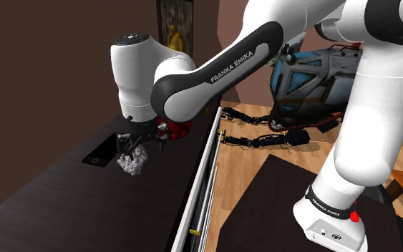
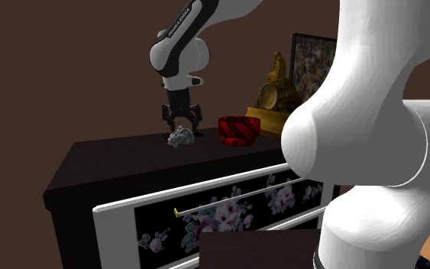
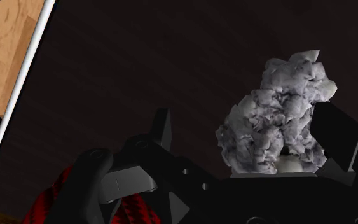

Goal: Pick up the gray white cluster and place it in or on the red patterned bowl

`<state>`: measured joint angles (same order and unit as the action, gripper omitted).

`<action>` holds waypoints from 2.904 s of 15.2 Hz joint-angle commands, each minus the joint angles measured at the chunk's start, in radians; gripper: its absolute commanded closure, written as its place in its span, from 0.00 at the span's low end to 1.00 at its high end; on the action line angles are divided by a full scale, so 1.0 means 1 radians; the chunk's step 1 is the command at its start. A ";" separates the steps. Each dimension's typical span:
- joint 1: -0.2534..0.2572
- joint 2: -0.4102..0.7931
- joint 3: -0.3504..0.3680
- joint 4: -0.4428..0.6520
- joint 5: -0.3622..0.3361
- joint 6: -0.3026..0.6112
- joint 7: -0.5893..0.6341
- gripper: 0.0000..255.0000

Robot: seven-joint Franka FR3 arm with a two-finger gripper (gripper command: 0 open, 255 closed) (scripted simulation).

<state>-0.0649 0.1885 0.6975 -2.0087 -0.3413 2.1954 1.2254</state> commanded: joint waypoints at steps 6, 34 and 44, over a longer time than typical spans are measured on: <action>0.001 0.005 -0.001 0.001 -0.004 0.003 0.003 0.00; -0.021 0.440 -0.058 0.575 0.239 -0.386 -0.020 0.00; -0.021 0.446 -0.061 0.521 0.235 -0.327 -0.017 0.00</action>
<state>-0.0863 0.6348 0.6365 -1.4876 -0.1061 1.8678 1.2088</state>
